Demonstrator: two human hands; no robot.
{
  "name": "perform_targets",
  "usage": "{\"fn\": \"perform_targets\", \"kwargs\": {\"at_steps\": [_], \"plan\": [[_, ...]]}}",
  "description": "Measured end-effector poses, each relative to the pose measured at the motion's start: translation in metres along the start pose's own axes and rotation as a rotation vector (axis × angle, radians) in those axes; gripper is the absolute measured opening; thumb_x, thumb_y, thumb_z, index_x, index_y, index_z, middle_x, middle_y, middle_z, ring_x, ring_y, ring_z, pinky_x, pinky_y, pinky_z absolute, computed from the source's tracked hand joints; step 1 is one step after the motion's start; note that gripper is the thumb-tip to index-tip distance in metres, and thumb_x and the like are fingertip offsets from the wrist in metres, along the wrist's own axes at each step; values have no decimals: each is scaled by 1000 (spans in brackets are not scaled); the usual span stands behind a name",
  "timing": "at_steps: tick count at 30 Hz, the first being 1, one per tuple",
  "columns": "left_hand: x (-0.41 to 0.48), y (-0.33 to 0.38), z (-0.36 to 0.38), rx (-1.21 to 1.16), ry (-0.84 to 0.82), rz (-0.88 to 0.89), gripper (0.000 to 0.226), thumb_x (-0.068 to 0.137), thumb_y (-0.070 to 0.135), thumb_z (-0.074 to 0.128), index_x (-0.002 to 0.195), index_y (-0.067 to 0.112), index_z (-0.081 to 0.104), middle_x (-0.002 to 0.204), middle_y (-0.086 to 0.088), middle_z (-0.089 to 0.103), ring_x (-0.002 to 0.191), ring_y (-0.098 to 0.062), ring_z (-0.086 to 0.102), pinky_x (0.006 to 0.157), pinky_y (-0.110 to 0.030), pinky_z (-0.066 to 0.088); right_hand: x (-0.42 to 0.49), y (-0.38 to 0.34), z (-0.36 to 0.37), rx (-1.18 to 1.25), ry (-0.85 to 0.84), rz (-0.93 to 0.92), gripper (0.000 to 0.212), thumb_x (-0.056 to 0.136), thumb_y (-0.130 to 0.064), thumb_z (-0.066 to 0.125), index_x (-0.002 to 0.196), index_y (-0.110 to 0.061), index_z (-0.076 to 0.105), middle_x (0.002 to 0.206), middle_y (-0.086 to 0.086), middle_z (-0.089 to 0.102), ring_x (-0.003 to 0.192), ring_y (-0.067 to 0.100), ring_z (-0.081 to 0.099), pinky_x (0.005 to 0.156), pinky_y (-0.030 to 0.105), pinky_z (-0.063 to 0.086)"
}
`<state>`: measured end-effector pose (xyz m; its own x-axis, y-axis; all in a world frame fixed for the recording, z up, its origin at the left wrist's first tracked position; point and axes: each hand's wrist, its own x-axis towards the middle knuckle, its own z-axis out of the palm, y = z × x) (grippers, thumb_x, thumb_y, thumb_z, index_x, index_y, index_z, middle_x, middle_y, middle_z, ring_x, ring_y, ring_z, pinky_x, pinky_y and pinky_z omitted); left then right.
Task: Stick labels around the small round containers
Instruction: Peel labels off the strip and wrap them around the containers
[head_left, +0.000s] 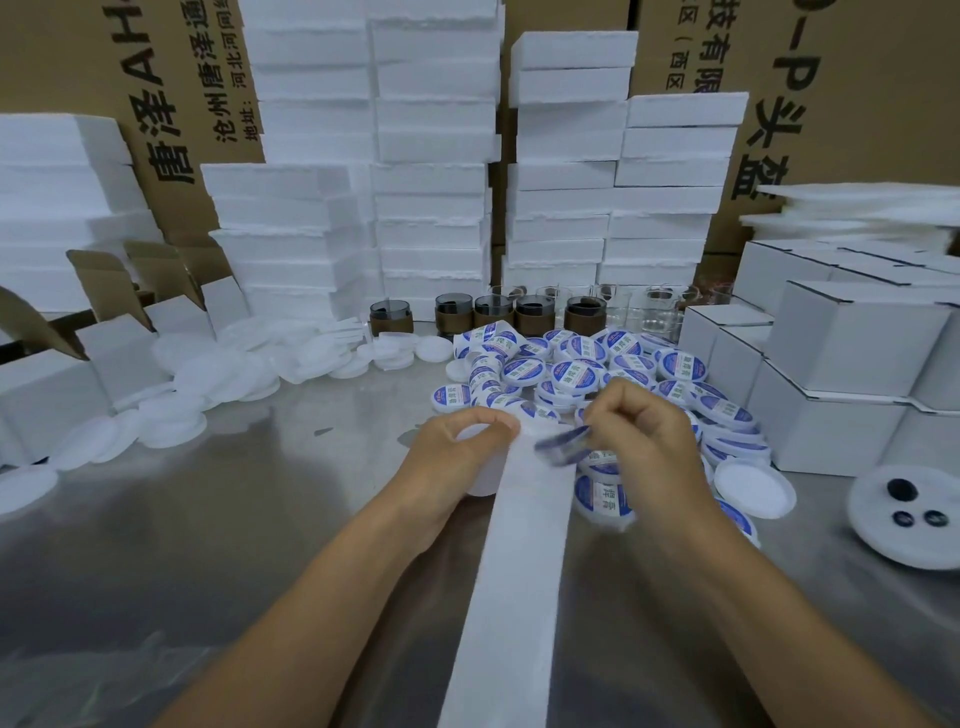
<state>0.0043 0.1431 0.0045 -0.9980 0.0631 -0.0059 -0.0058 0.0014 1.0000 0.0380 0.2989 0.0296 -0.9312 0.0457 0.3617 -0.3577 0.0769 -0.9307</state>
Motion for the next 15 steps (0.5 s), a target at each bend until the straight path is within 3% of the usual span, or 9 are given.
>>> {"fn": "perform_targets", "kwargs": {"at_steps": [2,6,8,11,13,15], "plan": [[1,-1,0,16,5,21,13,84,28,68,72,29,73,91,-1,70,91,-25,63,86,-39,51,3,-4,-3,195,50,51,21,75,-2,45,58,-14,46,53,2,62,65,24,60,72,36,37],[2,0,-1,24,54,69,19,80,37,69,66,25,71,83,-4,72,71,-17,65,66,-29,53,5,-11,-2,491,84,161,36,83,5,38,58,-18,50,58,-6,53,64,13,49,65,29,33],[5,2,-2,-31,158,82,26,86,35,64,66,19,68,76,-8,72,62,-17,64,62,-27,51,3,-15,-1,562,52,216,26,81,1,44,63,-16,51,65,-1,50,64,12,44,63,27,31],[10,9,-7,-120,346,139,27,93,35,55,75,18,65,69,-2,71,67,-19,66,68,-30,50,0,-19,0,584,-39,216,2,63,-16,55,62,-17,55,67,2,49,64,13,43,63,27,31],[8,16,-10,-322,296,147,33,94,39,50,78,14,64,69,-2,72,66,-18,69,65,-29,53,-3,-21,2,550,-111,202,8,62,-21,57,55,-21,60,64,-1,53,62,12,46,63,27,32],[3,22,-7,-534,127,129,42,96,43,41,80,10,62,73,-7,72,64,-17,69,55,-24,54,-5,-20,5,484,-165,190,11,64,-20,65,53,-22,63,64,-2,56,58,9,48,60,24,33]]}}
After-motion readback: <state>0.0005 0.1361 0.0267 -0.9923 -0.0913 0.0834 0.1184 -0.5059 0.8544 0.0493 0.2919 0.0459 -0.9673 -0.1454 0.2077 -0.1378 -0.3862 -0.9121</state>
